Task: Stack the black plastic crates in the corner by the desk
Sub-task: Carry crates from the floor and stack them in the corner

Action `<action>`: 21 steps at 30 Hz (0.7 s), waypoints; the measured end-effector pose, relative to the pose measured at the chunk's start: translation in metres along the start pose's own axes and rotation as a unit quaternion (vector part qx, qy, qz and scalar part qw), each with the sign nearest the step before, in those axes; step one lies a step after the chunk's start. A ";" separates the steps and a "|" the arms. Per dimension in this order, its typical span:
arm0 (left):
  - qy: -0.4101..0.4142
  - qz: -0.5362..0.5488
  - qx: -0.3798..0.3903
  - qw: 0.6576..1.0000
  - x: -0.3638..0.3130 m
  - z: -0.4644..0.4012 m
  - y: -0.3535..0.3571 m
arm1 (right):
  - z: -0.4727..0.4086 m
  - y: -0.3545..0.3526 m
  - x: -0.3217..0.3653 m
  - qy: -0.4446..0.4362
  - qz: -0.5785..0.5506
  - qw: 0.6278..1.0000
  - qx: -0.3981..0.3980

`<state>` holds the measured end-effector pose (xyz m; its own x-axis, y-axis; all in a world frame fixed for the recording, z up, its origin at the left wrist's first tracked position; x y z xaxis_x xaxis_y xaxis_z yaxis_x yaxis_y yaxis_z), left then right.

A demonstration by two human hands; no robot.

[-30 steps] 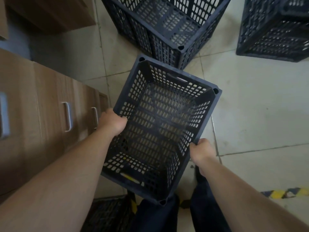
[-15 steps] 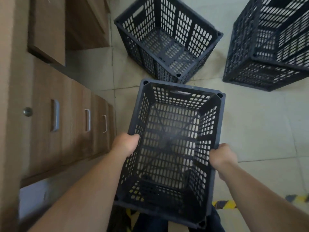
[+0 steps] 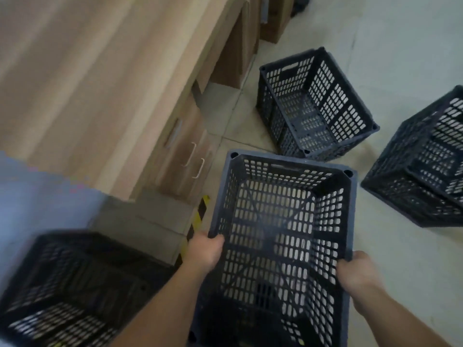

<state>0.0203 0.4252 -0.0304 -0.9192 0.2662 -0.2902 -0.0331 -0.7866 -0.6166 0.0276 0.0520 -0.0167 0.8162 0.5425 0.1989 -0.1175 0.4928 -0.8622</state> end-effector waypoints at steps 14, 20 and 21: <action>-0.101 0.187 -0.048 0.976 0.178 0.084 -0.095 | 0.117 0.004 0.049 -0.232 0.106 0.967 0.004; -0.160 0.270 -0.051 0.948 0.266 0.111 -0.148 | 0.205 0.023 0.057 -0.306 0.131 0.943 0.002; -0.164 0.278 -0.060 0.945 0.279 0.114 -0.159 | 0.219 0.028 0.059 -0.320 0.137 0.938 0.003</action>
<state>-0.2759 0.5604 0.0702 -0.8541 -0.3715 -0.3639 0.5172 -0.6804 -0.5192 -0.0518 0.2471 0.0731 0.2493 0.9452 0.2110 -0.2767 0.2783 -0.9198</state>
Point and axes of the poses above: each hand's wrist, its own z-axis away from the middle knuckle, its own y-axis out of the palm, x = y × z, the point moved 7 cm from there along -z, towards the middle knuckle, and after that the axes turned 15 degrees about -x, right-handed, at the moved point
